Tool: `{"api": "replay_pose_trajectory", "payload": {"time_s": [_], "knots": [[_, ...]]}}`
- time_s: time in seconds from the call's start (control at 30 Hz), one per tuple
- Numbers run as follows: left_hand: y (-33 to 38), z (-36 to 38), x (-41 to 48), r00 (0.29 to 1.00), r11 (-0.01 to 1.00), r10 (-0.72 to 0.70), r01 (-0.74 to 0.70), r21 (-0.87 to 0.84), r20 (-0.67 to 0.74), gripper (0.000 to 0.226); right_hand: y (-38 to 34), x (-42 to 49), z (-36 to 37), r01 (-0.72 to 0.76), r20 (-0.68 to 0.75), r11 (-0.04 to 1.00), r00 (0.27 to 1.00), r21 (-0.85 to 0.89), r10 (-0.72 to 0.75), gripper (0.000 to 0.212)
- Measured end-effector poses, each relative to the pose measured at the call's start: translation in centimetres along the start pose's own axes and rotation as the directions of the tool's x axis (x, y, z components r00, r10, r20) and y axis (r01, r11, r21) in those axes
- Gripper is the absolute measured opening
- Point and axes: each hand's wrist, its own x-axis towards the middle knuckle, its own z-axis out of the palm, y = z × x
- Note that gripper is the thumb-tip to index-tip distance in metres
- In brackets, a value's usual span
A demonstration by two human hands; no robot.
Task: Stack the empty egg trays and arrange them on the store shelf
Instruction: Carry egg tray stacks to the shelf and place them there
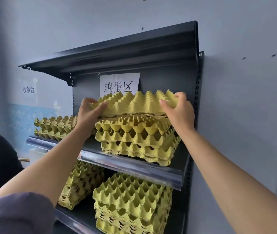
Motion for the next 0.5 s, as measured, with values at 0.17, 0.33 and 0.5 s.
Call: {"api": "replay_pose_trajectory", "payload": {"time_s": [0.17, 0.33, 0.5], "knots": [[-1.9, 0.6, 3.9, 1.0, 1.0, 0.001, -0.001, -0.002, -0.006, 0.04, 0.0, 0.9, 2.1, -0.015, -0.029, 0.995, 0.999, -0.103, 0.012, 0.059], [-4.3, 1.2, 6.4, 0.999, 0.999, 0.002, -0.004, 0.05, 0.04, 0.037, -0.4, 0.8, 4.0, -0.045, -0.08, 0.961, 0.997, -0.272, 0.024, 0.059], [-7.2, 1.4, 7.4, 0.995, 0.987, -0.067, 0.055, 0.149, 0.074, 0.048, -0.8, -0.2, 6.0, -0.124, -0.129, 0.884, 0.989, -0.451, 0.073, 0.061]]}}
